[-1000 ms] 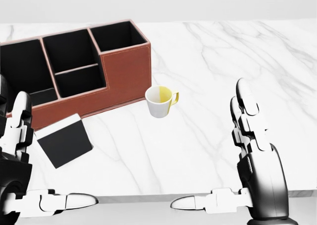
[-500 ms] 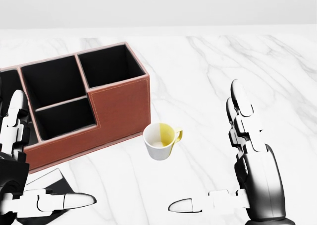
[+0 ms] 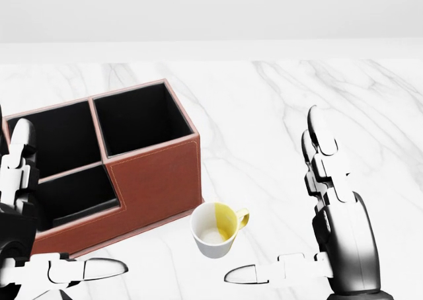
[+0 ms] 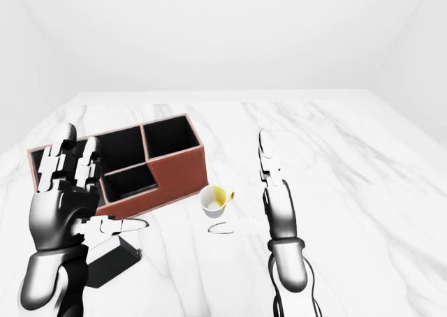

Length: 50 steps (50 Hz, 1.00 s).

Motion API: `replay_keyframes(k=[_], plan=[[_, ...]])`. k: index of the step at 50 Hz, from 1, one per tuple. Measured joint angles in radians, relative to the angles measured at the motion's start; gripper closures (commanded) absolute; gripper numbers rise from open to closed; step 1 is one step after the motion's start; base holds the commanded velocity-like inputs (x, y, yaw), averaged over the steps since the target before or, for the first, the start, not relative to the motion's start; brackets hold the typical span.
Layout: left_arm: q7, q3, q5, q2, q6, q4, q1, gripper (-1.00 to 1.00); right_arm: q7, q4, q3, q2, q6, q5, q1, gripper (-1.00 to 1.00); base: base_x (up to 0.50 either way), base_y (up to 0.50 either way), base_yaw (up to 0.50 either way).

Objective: Pick up the book and place it in the front compartment of the caddy.

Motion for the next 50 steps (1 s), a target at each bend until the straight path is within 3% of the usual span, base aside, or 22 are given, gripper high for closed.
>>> replay_keyframes(k=[12, 26, 36, 50], plan=[[-0.003, 0.003, -0.002, 0.000, 0.000, -0.013, 0.005, -1.00, 0.000, 0.002, -0.001, 0.001, 0.000, 0.004, 0.001, -0.97, 0.48, -0.01, 0.00], [-0.041, 0.016, 0.025, 0.006, 0.000, -0.074, 0.045, -1.00, -0.003, -0.021, -0.019, 0.004, 0.000, 0.041, 0.006, -0.97, 0.00, 0.00, 0.00], [-0.197, 0.100, 0.113, -0.001, 0.000, -0.256, 0.123, -1.00, -0.001, -0.050, -0.034, 0.004, 0.000, 0.067, 0.022, -0.98, 0.00, 0.00, 0.00], [-0.424, 0.240, 0.266, -0.060, 0.000, -0.280, 0.196, -1.00, 0.000, -0.056, -0.036, 0.004, 0.000, 0.082, 0.029, -0.96, 0.00, 0.00, 0.00]])
